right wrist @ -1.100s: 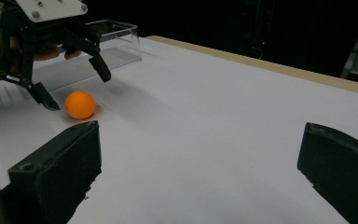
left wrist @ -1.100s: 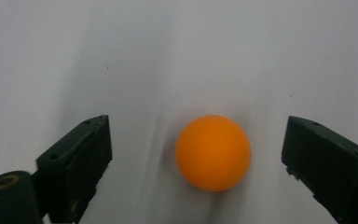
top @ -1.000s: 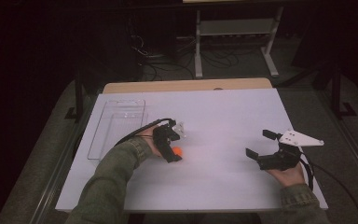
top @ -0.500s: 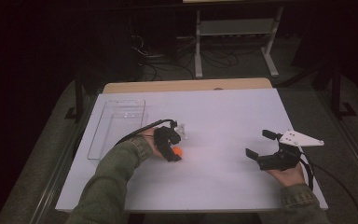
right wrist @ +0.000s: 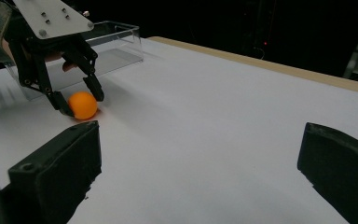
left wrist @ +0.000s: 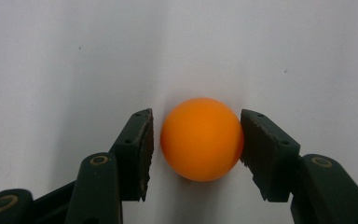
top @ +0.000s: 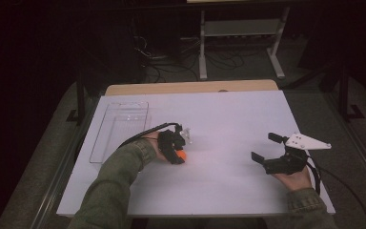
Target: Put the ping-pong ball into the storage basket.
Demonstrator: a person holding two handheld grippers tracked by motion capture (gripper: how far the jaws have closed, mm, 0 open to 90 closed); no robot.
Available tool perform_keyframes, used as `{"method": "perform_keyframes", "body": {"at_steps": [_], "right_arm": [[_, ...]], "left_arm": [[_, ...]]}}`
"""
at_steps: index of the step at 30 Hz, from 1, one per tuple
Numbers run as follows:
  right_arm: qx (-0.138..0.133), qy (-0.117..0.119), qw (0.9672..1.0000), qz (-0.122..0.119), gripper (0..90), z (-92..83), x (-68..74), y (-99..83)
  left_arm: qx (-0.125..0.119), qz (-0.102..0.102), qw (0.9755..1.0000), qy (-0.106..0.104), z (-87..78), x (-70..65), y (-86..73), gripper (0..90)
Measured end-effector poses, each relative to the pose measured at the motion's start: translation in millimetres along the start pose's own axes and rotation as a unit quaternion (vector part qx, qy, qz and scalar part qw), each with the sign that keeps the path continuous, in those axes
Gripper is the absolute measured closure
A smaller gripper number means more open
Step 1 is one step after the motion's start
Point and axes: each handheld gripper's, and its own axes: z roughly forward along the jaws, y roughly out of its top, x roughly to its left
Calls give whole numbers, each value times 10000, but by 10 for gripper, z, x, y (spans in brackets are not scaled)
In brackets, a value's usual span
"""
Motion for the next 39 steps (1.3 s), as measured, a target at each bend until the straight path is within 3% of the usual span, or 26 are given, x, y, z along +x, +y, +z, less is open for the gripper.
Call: {"method": "perform_keyframes", "body": {"at_steps": [17,39], "right_arm": [[40,0,10000,-12,0,7,-4,-11],[55,2,10000,-11,0,8,1,-11]], "left_arm": [[29,80,10000,-22,-26,5,-17,502],[-179,64,9998,86,-286,-9,-16,504]]}}
